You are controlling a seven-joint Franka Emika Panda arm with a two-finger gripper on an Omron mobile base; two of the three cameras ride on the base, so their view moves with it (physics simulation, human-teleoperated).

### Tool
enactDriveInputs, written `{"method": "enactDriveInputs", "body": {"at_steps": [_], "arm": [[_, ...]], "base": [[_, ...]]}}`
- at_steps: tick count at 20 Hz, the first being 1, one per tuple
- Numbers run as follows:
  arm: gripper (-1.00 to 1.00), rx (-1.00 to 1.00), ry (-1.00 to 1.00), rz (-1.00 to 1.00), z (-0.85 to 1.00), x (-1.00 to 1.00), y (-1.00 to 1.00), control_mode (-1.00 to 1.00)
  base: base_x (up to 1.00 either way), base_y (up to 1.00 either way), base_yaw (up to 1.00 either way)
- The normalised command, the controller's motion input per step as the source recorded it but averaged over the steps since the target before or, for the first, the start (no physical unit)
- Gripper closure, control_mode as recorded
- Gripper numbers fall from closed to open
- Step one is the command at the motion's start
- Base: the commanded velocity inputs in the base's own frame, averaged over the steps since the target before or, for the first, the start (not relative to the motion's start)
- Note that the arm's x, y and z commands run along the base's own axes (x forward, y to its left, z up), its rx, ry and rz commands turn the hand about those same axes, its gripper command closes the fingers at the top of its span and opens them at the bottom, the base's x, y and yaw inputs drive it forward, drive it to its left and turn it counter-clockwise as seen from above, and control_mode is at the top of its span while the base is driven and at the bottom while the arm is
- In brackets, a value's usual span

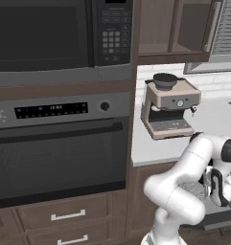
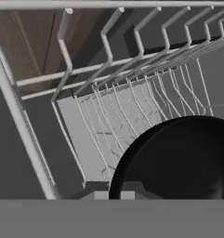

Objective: Pick up the cup and bowl from the counter, place them in the dishwasher, and close the dishwasher door.

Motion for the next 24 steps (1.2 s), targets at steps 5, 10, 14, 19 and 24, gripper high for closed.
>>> {"method": "enactDriveInputs", "body": {"at_steps": [5, 10, 14, 19, 24], "arm": [[1.0, -0.04, 0.12, 0.25, -1.0, -0.66, -0.04, -1.0], [1.0, -0.05, 0.12, 0.21, -0.83, -1.0, 0.0, -1.0], [1.0, -0.07, 0.11, 0.1, -0.4, -1.0, 0.0, -1.0], [-1.0, -0.09, 0.04, 0.06, -0.18, -0.96, 0.0, -1.0], [-1.0, -0.06, 0.0, 0.05, 0.14, -0.24, 0.0, -1.0]], "base": [[0.0, 0.0, 0.0], [0.0, 0.0, 0.0], [0.0, 0.0, 0.0], [0.0, 0.0, 0.0], [0.0, 0.0, 0.0]]}}
